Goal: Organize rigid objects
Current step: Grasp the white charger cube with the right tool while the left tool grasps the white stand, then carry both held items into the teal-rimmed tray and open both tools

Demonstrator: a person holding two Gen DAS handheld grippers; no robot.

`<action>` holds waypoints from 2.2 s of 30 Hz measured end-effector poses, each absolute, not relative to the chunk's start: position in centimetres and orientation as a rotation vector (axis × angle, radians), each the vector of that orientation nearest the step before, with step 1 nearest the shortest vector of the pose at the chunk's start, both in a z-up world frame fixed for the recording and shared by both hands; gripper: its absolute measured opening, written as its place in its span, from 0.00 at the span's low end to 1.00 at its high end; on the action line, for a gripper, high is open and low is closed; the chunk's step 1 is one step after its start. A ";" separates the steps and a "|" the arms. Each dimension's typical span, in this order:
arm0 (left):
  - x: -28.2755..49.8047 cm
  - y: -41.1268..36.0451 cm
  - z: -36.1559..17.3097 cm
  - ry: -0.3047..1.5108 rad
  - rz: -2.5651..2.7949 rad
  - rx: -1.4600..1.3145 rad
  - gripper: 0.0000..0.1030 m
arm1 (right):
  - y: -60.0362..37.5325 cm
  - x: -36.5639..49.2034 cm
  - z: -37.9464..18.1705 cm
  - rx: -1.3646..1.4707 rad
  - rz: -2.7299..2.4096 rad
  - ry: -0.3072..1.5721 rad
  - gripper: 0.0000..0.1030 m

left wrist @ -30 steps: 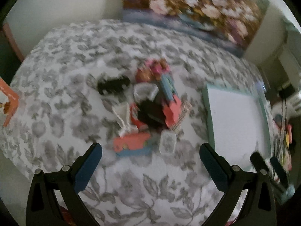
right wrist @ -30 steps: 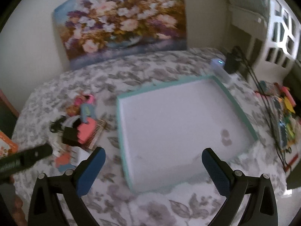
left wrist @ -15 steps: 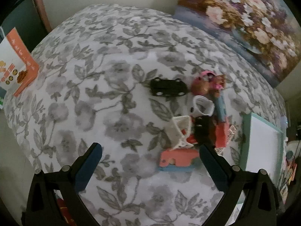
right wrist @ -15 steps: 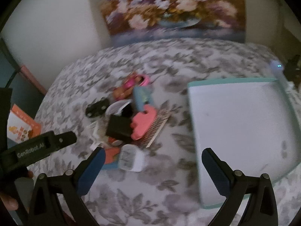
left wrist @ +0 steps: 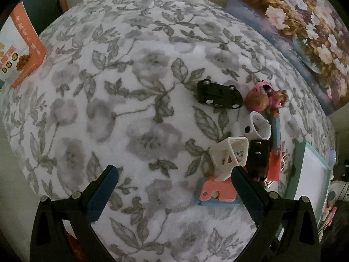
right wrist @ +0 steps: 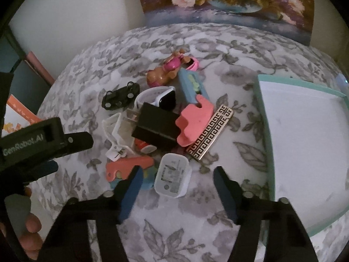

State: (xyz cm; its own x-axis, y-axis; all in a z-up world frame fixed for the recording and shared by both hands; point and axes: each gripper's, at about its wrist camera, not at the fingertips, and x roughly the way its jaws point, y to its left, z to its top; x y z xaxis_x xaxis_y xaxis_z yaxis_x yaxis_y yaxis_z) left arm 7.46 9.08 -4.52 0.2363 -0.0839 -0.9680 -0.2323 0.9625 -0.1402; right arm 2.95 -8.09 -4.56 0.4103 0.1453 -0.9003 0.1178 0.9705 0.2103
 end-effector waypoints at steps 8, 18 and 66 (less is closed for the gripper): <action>7.9 8.7 -4.5 1.327 0.077 -0.268 1.00 | -7.2 4.0 -6.1 0.261 0.017 1.177 0.38; 8.0 8.6 -4.8 1.340 0.060 -0.285 1.00 | -7.6 4.0 -6.2 0.294 0.040 1.177 0.32; 7.5 3.9 -0.9 1.147 -0.042 -0.190 0.34 | -14.8 0.8 -1.8 0.552 0.072 1.066 0.28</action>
State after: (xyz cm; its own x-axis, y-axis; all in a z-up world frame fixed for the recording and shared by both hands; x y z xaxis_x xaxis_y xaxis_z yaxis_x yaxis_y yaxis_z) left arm 7.52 3.88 -0.94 0.4122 -0.1302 -0.9017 -0.0641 0.9831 -0.1712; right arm 0.81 -14.84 -1.77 0.4944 0.3162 -0.8097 0.2046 0.8630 0.4619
